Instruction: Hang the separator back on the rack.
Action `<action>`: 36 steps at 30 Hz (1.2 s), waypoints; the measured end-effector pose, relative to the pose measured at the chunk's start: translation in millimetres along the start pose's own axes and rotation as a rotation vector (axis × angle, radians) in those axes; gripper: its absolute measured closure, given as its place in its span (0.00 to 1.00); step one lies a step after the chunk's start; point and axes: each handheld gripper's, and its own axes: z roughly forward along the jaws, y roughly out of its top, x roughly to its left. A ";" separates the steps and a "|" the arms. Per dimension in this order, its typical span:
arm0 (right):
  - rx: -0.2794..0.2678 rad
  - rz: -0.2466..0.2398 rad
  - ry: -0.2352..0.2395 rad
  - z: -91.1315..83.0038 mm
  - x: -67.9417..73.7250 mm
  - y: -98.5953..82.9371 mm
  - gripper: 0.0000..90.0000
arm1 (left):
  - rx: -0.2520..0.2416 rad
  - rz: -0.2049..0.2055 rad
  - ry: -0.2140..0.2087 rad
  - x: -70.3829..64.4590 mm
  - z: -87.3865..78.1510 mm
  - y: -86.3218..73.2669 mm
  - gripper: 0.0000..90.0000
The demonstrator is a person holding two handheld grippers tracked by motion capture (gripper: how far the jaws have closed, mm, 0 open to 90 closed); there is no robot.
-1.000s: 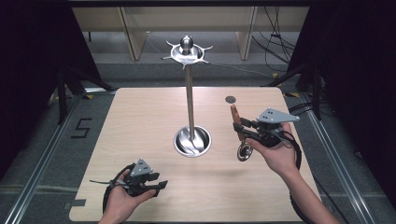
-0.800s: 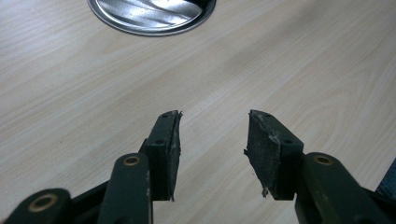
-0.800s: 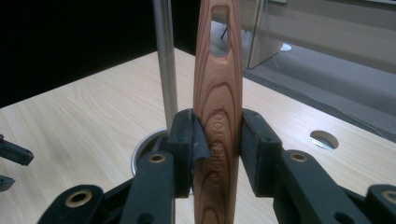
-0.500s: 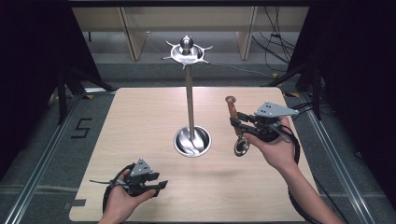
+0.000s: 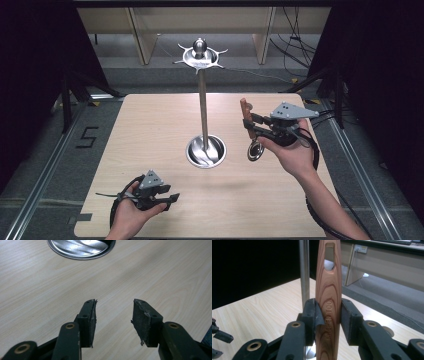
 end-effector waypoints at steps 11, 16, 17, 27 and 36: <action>-0.020 -0.021 -0.001 2.7 2.8 13.2 0.76 | -0.004 -0.004 0.002 -0.1 0.0 0.0 0.59; -0.022 -0.018 0.001 5.2 3.0 17.1 0.76 | -0.002 -0.001 -0.009 0.2 -0.9 0.1 0.59; -0.024 -0.019 0.010 6.1 3.1 17.8 0.76 | -0.003 -0.001 -0.010 0.2 -0.8 0.0 0.59; -0.032 -0.026 0.002 8.6 5.2 25.8 0.76 | -0.006 -0.002 -0.011 0.1 -1.2 0.2 0.59; -0.047 -0.037 0.005 8.9 6.9 31.6 0.76 | -0.005 -0.001 -0.011 0.1 -1.2 0.2 0.59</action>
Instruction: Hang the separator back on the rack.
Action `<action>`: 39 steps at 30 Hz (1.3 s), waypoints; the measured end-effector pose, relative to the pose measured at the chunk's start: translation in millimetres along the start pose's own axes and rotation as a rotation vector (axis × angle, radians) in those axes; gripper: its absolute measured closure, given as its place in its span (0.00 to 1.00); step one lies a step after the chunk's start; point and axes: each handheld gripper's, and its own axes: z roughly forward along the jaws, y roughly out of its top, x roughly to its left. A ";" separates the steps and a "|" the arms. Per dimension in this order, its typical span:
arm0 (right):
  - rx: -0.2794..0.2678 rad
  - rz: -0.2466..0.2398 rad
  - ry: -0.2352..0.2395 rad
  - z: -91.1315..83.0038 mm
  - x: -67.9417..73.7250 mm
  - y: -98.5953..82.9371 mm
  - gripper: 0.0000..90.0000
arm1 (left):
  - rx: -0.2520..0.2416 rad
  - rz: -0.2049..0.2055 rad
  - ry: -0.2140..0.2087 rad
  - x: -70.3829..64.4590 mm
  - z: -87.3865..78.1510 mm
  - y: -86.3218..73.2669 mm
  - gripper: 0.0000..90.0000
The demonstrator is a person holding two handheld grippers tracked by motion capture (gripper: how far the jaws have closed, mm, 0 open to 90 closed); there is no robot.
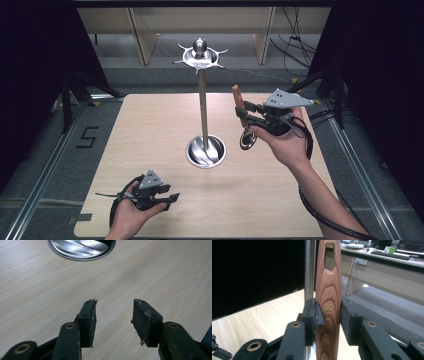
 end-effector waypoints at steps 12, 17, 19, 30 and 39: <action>-0.024 -0.003 -0.007 0.4 3.3 9.4 0.76 | 0.001 0.001 0.000 0.0 0.0 0.0 0.59; -0.031 -0.004 -0.008 0.7 3.2 12.9 0.76 | 0.000 0.000 0.000 0.0 -0.1 0.0 0.59; -0.026 0.013 -0.006 0.6 4.5 13.4 0.76 | 0.000 0.000 0.000 0.0 -0.1 0.0 0.59; -0.039 0.006 -0.010 3.2 6.4 15.5 0.76 | -0.001 0.001 0.000 0.0 -0.2 0.1 0.59; -0.045 0.003 -0.010 3.8 7.1 19.8 0.76 | -0.001 0.002 0.000 -0.1 -0.3 0.2 0.59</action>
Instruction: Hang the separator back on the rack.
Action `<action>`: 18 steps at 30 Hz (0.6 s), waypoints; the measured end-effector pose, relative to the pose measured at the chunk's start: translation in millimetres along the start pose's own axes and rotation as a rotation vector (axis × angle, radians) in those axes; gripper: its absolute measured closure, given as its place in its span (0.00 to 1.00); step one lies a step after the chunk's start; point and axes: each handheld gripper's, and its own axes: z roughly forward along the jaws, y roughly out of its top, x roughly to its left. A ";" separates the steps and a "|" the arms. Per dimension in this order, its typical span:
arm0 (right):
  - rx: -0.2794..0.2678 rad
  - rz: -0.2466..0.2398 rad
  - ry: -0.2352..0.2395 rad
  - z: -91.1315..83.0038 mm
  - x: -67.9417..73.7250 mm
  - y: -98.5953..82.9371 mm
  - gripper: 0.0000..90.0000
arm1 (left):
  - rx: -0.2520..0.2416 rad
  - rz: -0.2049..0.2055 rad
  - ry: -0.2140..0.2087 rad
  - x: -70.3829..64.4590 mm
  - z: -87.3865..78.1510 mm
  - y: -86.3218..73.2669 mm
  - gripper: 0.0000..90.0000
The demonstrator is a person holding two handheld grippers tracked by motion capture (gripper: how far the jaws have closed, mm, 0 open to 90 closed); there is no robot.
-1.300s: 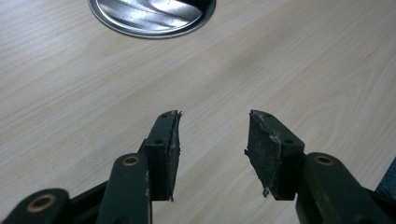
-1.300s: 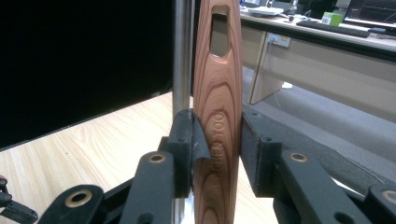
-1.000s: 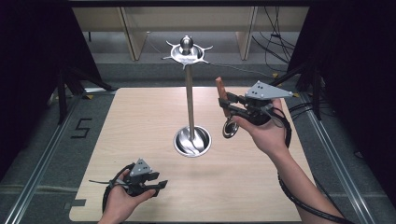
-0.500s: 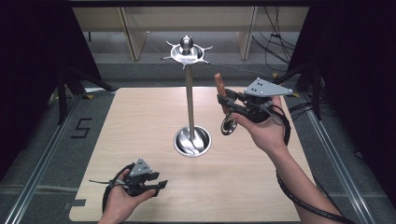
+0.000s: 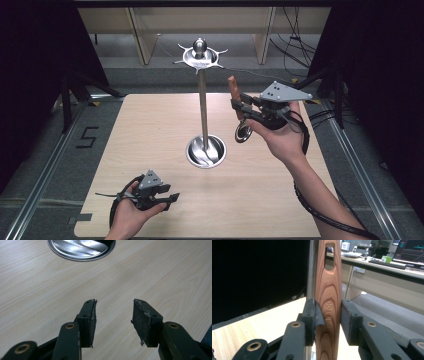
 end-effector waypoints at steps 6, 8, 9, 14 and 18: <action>-0.007 0.012 -0.002 0.2 0.6 2.7 0.76 | -0.003 -0.003 0.000 0.2 0.0 0.1 0.59; -0.013 0.012 -0.002 0.1 0.2 3.5 0.76 | -0.005 -0.004 0.003 0.0 0.3 0.1 0.59; -0.024 -0.004 -0.005 0.9 -1.1 3.8 0.76 | -0.005 -0.003 0.002 0.0 0.3 0.1 0.59; -0.019 0.013 -0.004 0.8 0.3 5.5 0.76 | -0.004 -0.003 0.000 0.2 0.1 0.1 0.59; -0.028 -0.004 -0.009 1.2 -2.0 7.5 0.76 | -0.002 -0.002 0.000 0.1 0.2 0.2 0.59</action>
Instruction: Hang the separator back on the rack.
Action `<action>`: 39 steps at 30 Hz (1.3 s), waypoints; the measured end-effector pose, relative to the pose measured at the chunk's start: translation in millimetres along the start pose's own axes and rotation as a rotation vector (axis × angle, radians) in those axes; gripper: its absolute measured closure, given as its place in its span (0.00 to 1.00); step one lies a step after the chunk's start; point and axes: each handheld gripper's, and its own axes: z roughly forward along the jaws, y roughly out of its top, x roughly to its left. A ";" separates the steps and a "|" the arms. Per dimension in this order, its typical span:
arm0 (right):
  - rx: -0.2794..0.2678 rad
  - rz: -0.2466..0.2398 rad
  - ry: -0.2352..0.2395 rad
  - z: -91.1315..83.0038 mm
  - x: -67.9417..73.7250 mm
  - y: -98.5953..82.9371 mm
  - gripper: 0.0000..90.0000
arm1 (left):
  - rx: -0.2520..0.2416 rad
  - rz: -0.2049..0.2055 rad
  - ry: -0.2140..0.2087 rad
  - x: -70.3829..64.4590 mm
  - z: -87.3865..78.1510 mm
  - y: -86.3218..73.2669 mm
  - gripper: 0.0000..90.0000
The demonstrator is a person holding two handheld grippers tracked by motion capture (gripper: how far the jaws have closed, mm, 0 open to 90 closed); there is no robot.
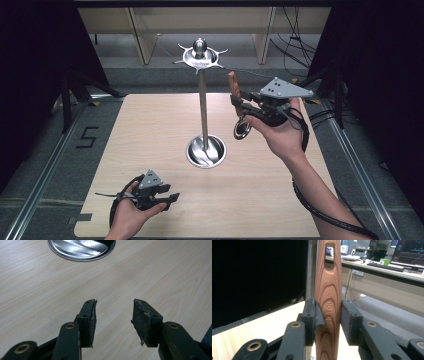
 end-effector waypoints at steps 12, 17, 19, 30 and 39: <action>-0.010 0.003 -0.002 2.1 0.3 3.0 0.76 | 0.000 -0.001 -0.001 0.1 0.2 0.0 0.59; -0.010 0.007 0.004 2.1 0.9 5.4 0.76 | 0.000 0.000 -0.001 -0.1 0.0 0.0 0.59; -0.012 0.016 0.007 2.2 1.7 6.1 0.76 | -0.001 0.000 -0.001 0.1 -0.2 0.1 0.59; -0.023 0.007 0.007 0.5 2.6 12.9 0.76 | -0.005 -0.003 0.002 0.0 0.1 0.0 0.59; -0.020 0.012 0.015 0.3 2.1 18.4 0.76 | -0.003 -0.002 -0.002 0.3 -0.2 0.1 0.59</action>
